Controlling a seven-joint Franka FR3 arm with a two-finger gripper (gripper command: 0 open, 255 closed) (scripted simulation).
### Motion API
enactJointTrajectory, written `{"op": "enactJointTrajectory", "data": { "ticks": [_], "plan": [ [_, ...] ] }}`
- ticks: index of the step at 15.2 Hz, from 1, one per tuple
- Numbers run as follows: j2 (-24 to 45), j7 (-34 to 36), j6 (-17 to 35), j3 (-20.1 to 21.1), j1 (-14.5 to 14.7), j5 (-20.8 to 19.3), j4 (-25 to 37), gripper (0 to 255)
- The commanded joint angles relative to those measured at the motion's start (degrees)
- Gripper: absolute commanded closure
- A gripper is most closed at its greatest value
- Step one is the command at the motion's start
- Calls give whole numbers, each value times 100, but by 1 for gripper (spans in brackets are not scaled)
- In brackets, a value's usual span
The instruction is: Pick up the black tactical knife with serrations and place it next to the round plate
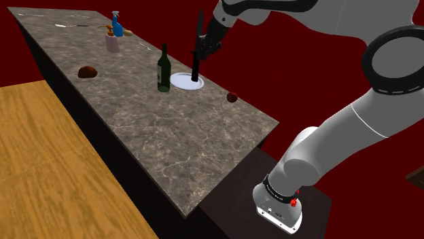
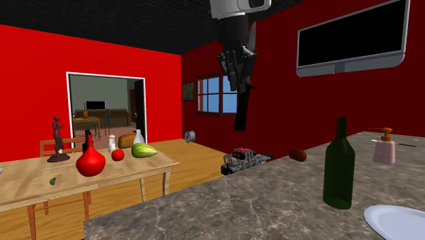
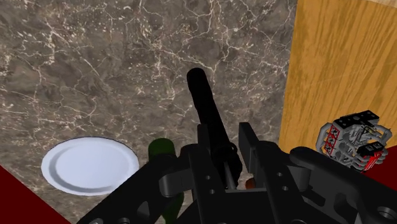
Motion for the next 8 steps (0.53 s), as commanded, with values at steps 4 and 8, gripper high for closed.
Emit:
{"op": "enactJointTrajectory", "data": {
  "ticks": [4, 8],
  "plan": [
    [14, 79, -372, 6, 0, -31, 391, 255],
    [54, 131, -676, 3, 0, -47, 738, 255]
  ]
}}
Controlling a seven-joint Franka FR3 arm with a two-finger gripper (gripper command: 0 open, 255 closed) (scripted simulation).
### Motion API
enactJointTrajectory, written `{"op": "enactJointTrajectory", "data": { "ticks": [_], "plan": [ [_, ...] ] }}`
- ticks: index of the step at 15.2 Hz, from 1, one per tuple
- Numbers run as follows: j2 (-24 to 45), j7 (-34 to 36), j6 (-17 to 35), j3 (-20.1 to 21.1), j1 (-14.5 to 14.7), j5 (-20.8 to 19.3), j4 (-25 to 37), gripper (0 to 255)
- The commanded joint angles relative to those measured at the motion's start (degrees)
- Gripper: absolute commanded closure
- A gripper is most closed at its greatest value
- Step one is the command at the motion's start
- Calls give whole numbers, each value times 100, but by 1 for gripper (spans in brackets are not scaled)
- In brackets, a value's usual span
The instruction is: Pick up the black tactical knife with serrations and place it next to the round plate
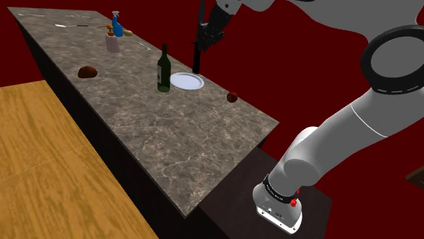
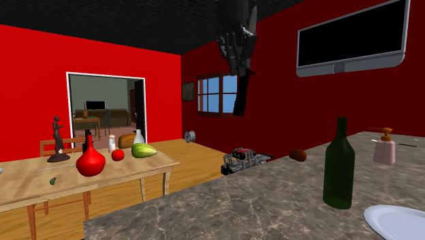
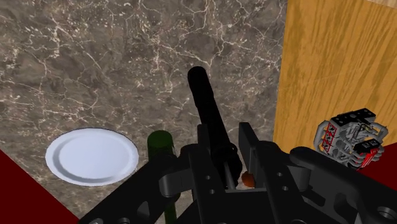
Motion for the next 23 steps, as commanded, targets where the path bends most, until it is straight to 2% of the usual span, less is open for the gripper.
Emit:
{"op": "enactJointTrajectory", "data": {
  "ticks": [1, 5, 14, 23],
  "plan": [
    [36, 24, -162, -4, 0, -6, 197, 255],
    [84, 61, -399, -8, 1, -13, 484, 255],
    [1148, -891, 522, -459, -187, 404, 447, 255],
    [2593, -1878, 1110, -701, -524, 1099, 1041, 255]
  ]
}}
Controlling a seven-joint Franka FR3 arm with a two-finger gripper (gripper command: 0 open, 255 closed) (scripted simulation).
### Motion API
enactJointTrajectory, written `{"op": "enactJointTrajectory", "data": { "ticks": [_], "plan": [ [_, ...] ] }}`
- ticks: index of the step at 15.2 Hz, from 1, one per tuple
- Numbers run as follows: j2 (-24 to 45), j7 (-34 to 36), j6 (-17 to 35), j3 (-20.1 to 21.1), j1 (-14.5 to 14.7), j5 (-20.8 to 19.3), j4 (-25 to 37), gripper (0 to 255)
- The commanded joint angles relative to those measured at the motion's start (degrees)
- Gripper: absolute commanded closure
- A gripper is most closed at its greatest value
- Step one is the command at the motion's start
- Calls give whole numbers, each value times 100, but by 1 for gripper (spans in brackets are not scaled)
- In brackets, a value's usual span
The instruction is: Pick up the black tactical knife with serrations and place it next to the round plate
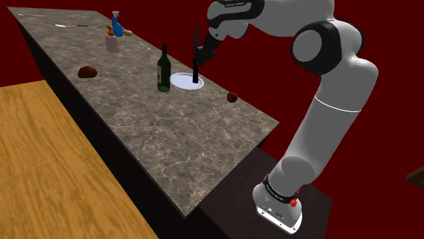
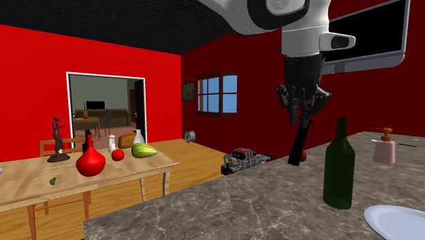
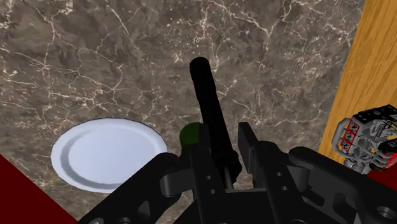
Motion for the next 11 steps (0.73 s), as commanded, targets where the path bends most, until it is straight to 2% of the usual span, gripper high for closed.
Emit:
{"op": "enactJointTrajectory", "data": {
  "ticks": [1, 11],
  "plan": [
    [352, -212, 93, -23, -101, 167, 203, 255],
    [2317, -974, 230, 90, -769, 843, 1777, 255]
  ]
}}
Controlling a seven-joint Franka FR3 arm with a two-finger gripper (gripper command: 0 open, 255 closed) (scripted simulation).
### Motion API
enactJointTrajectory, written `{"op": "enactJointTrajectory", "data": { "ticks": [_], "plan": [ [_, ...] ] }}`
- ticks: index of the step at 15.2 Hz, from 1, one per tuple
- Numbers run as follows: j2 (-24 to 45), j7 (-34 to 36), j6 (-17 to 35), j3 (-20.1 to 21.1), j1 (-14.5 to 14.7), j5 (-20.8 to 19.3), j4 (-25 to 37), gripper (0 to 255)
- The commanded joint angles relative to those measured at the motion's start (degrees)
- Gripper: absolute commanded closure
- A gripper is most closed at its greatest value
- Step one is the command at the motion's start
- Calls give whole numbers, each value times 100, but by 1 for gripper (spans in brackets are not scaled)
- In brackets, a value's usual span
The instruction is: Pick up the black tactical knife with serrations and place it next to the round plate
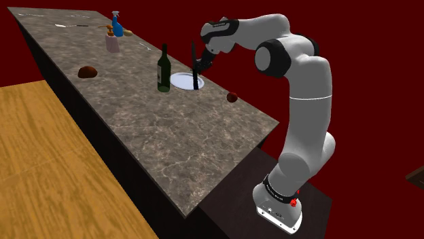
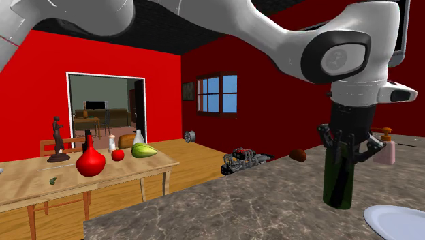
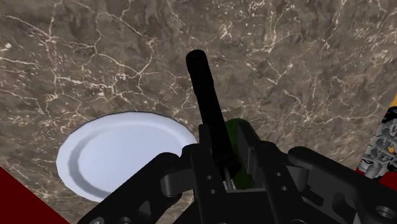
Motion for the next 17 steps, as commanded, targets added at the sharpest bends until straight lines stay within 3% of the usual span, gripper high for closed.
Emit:
{"op": "enactJointTrajectory", "data": {
  "ticks": [1, 17],
  "plan": [
    [444, -93, 4, 48, -137, 101, 414, 255],
    [920, -464, 764, 224, -200, 386, 84, 255]
  ]
}}
